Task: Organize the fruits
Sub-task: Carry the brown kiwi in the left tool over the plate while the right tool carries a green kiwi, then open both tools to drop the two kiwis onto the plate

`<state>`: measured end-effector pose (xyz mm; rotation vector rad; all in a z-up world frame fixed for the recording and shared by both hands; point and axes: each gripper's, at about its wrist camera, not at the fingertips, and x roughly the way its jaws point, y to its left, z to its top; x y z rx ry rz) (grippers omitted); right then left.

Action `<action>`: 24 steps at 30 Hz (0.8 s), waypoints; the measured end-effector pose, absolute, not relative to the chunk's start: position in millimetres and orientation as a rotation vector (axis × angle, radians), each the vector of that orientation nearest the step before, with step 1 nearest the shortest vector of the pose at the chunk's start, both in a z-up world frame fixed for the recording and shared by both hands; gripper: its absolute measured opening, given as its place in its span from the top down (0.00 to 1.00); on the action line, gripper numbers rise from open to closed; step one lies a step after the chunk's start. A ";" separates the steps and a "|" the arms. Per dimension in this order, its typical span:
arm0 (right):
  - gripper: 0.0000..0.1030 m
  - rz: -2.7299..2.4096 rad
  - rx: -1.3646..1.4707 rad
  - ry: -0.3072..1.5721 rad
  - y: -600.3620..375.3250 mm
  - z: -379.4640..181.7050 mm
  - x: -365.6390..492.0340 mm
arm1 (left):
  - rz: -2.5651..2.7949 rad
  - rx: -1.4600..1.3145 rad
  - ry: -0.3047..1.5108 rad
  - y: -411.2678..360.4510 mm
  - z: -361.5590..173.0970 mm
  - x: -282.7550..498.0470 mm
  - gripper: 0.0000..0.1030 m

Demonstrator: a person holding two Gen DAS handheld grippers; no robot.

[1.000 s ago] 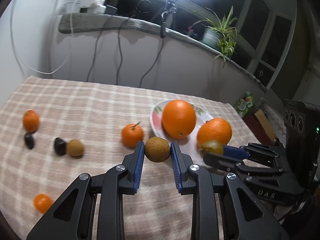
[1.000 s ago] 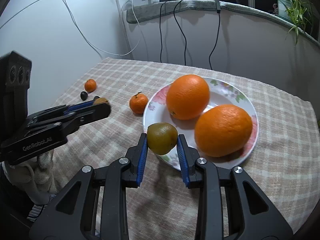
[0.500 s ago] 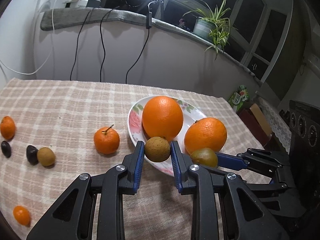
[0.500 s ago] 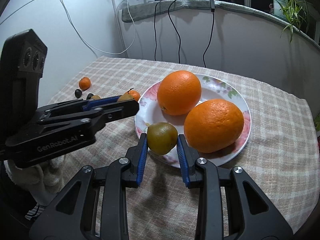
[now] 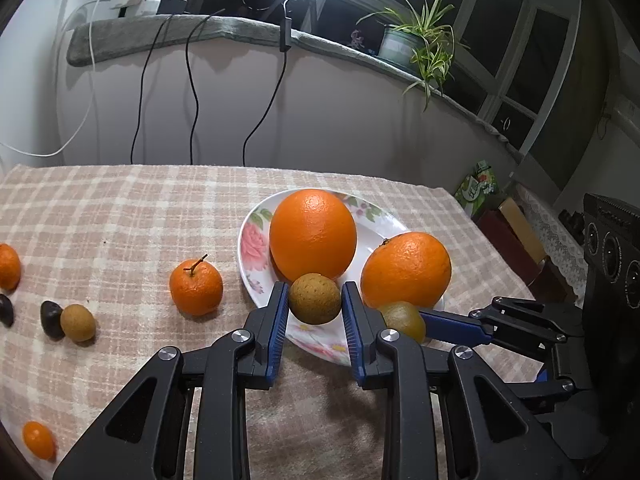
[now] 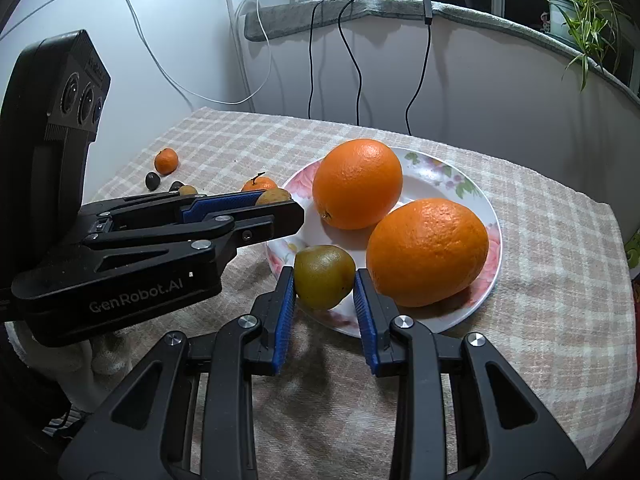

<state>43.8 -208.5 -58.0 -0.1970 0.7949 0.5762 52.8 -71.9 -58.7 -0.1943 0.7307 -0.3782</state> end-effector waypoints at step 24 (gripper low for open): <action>0.39 0.561 -0.213 0.753 -208.0 -49.2 38.4 | -0.345 -0.193 0.713 -65.8 -52.6 51.7 0.52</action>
